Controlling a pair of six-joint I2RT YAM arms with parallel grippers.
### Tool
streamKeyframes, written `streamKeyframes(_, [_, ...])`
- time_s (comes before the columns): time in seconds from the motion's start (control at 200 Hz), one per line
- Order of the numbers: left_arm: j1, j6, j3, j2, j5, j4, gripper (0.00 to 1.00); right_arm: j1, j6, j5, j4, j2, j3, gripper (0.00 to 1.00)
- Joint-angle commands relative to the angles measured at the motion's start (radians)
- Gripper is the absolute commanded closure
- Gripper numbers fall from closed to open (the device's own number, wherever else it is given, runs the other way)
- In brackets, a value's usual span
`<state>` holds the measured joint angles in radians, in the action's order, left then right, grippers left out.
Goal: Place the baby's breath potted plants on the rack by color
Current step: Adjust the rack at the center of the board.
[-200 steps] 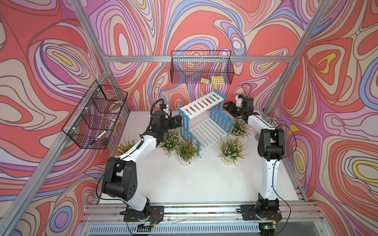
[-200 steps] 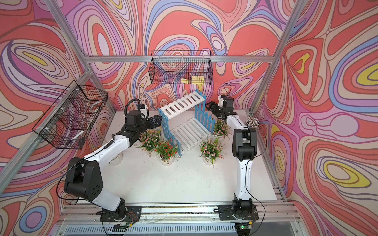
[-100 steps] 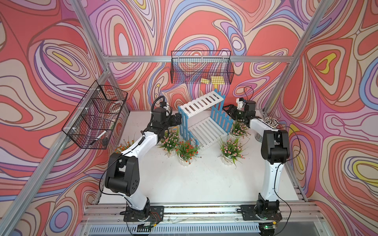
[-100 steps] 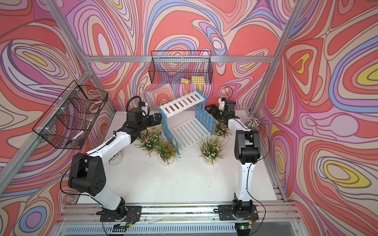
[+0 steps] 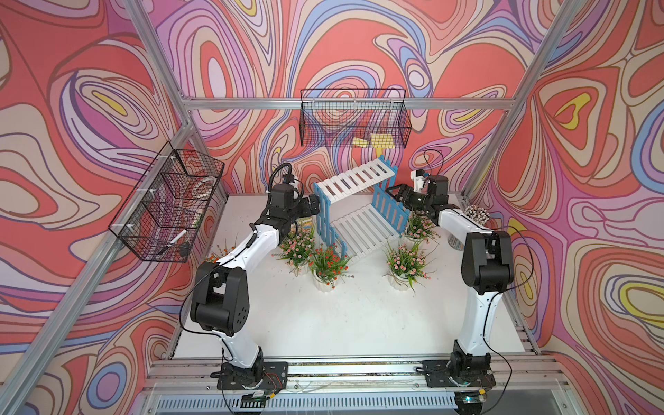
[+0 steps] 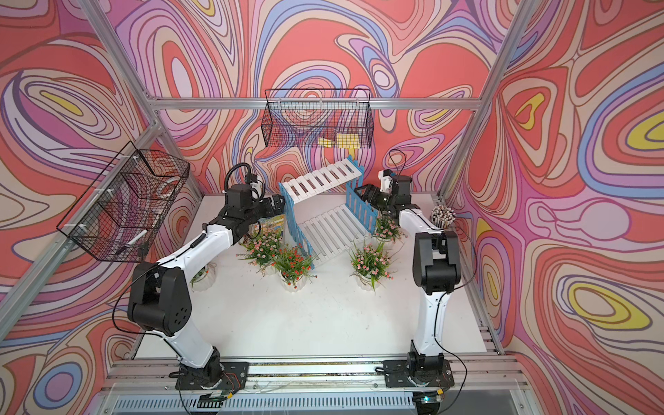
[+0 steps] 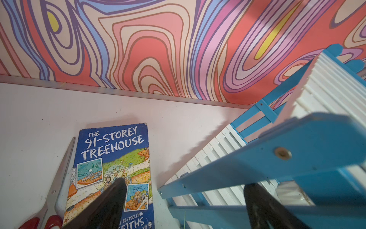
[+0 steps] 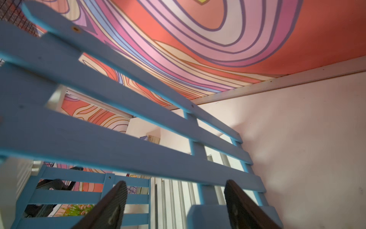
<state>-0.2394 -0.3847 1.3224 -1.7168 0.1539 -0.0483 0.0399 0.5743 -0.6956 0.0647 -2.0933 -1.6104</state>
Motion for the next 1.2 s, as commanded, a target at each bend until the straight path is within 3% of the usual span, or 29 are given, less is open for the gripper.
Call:
streamKeyframes(0.0, [-0.005,-0.016,0.023,-0.012,0.013,-0.012,0.06,0.03,-0.048,-0.021,-0.083,0.048,0.026,0.2])
streamKeyframes(0.351, [0.009,-0.014,0.03,-0.013,0.023,-0.012,0.06,0.09,-0.218,0.119,-0.294,0.145,0.068,0.2])
streamKeyframes(1.197, [0.028,-0.016,0.034,-0.019,0.055,-0.01,0.06,0.202,-0.3,0.264,-0.414,0.413,0.261,0.2])
